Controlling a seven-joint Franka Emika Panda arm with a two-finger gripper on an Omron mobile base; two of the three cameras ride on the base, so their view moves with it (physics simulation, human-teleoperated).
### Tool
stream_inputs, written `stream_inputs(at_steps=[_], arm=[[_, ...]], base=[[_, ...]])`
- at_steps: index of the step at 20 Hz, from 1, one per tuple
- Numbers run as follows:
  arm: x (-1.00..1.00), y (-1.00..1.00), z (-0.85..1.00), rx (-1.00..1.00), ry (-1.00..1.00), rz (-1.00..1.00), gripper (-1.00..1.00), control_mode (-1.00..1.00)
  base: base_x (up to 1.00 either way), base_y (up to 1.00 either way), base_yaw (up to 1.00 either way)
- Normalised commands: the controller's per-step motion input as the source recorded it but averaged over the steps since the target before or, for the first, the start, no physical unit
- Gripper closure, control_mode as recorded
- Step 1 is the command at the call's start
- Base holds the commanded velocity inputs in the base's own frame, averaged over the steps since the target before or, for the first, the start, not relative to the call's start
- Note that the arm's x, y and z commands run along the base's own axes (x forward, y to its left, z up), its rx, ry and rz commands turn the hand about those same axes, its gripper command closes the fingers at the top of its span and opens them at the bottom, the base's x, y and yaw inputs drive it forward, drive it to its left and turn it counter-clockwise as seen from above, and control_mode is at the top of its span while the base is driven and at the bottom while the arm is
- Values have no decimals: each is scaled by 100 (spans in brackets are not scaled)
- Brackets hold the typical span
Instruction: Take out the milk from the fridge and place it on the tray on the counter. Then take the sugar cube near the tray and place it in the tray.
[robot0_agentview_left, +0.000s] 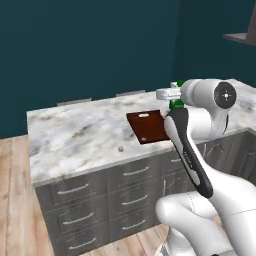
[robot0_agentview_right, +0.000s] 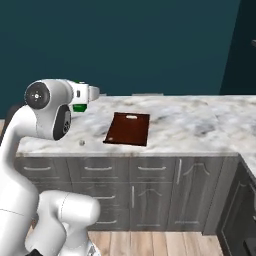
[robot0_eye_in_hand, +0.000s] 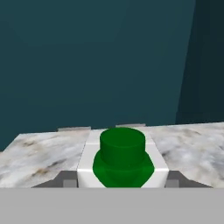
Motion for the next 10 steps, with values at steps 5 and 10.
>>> stream_inputs(at_steps=[5, 10], arm=[[0, 0, 0, 0, 0, 0, 100, 100], [0, 0, 0, 0, 0, 0, 100, 100]], base=[[11, -60, 20], [39, -26, 31]])
